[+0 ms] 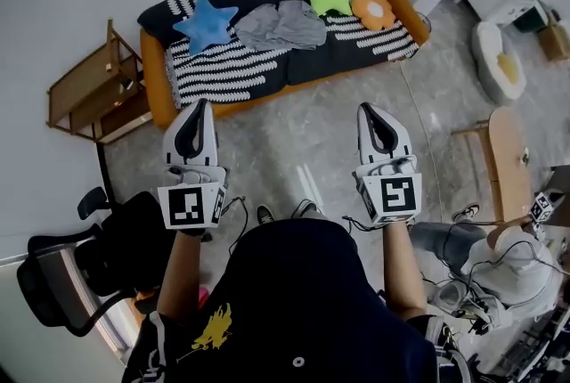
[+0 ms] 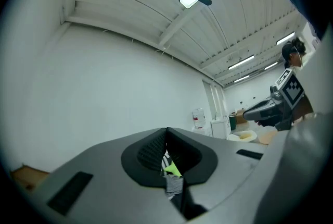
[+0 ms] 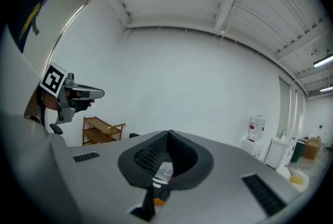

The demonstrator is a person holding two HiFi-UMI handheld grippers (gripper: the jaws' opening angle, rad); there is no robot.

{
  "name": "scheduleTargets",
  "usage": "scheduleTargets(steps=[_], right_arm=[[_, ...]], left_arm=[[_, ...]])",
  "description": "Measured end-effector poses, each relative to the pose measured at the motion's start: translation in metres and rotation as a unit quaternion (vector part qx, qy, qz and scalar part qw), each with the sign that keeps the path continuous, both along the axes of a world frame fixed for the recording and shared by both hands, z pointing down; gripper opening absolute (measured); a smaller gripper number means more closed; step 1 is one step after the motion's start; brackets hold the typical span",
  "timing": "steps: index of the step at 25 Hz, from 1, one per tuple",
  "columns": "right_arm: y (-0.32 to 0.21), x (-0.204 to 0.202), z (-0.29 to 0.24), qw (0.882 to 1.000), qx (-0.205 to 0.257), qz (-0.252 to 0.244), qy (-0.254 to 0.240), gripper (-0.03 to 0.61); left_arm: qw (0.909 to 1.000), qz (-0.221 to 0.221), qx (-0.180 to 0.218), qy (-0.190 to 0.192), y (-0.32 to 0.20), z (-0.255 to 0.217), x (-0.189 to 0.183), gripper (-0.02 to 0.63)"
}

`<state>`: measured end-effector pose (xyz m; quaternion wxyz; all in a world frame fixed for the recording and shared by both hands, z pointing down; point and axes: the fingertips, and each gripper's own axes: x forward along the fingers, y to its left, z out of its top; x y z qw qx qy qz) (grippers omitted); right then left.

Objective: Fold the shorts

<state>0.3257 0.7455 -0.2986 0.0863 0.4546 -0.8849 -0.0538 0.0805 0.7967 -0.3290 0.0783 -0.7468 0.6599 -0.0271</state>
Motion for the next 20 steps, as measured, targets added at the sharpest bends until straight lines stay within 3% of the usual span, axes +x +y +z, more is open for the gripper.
scheduleTargets(steps=[2, 11, 20], right_arm=[[0.0, 0.002, 0.002, 1.0, -0.004, -0.001, -0.001, 0.015], [0.0, 0.018, 0.014, 1.0, -0.024, 0.013, -0.001, 0.017], [0.006, 0.029, 0.02, 0.999, -0.029, 0.029, 0.002, 0.045]], left_arm=[[0.9996, 0.017, -0.013, 0.018, 0.003, 0.009, 0.011, 0.012], [0.9986, 0.036, -0.036, -0.014, 0.006, 0.023, 0.022, 0.015], [0.9979, 0.041, -0.043, -0.026, 0.005, 0.022, 0.022, 0.058]])
